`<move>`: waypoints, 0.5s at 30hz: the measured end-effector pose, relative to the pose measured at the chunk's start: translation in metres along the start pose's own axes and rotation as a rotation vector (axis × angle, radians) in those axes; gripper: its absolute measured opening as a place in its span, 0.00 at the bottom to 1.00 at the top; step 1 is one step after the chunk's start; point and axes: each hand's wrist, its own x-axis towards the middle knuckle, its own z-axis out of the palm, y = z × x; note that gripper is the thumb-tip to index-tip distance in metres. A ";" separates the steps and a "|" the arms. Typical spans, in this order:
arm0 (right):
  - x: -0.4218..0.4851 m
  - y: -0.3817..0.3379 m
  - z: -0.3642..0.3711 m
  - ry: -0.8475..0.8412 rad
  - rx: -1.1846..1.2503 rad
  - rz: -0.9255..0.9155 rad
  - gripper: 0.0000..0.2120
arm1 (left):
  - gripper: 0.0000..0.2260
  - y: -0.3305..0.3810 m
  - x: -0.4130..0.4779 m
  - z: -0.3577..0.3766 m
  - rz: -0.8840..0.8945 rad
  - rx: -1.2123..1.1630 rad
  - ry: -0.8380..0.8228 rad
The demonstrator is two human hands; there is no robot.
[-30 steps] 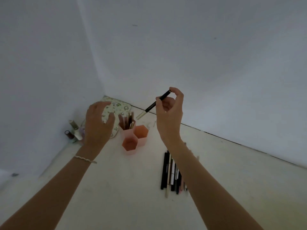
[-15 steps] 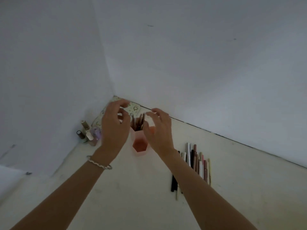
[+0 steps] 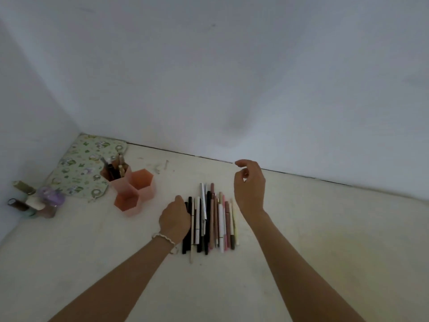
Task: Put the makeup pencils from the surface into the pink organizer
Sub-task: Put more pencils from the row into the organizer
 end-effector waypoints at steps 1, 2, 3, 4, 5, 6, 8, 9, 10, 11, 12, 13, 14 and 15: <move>-0.001 0.008 -0.006 0.003 -0.012 0.020 0.15 | 0.09 0.002 0.000 0.002 -0.021 -0.004 0.002; -0.003 0.014 -0.010 -0.002 -0.024 0.041 0.15 | 0.11 0.003 0.001 0.003 -0.043 -0.016 -0.001; -0.004 0.020 -0.014 -0.012 -0.035 0.067 0.15 | 0.13 0.004 0.001 0.002 -0.061 -0.031 -0.009; -0.006 0.025 -0.015 -0.033 -0.047 0.101 0.14 | 0.15 0.004 0.002 0.001 -0.073 -0.047 -0.015; -0.008 0.032 -0.017 -0.059 -0.063 0.142 0.14 | 0.16 0.005 0.003 -0.001 -0.078 -0.065 -0.017; -0.009 0.038 -0.018 -0.093 -0.093 0.187 0.13 | 0.16 0.005 0.004 -0.005 -0.078 -0.083 -0.008; -0.012 0.050 -0.019 -0.185 -0.163 0.284 0.12 | 0.17 0.006 0.010 -0.016 -0.046 -0.128 0.035; -0.015 0.055 -0.018 -0.247 -0.195 0.330 0.13 | 0.18 0.008 0.013 -0.022 -0.014 -0.159 0.064; -0.017 0.058 -0.017 -0.318 -0.236 0.366 0.13 | 0.19 0.010 0.017 -0.030 0.025 -0.189 0.095; -0.021 0.062 -0.015 -0.390 -0.284 0.390 0.13 | 0.19 0.015 0.019 -0.036 0.064 -0.215 0.122; -0.024 0.064 -0.011 -0.454 -0.335 0.402 0.12 | 0.19 0.020 0.021 -0.042 0.097 -0.239 0.148; -0.027 0.065 -0.007 -0.505 -0.383 0.406 0.09 | 0.19 0.025 0.022 -0.047 0.122 -0.263 0.166; -0.030 0.065 -0.003 -0.542 -0.423 0.413 0.07 | 0.19 0.030 0.021 -0.051 0.140 -0.291 0.176; -0.032 0.065 0.001 -0.559 -0.455 0.422 0.06 | 0.19 0.035 0.020 -0.053 0.153 -0.325 0.179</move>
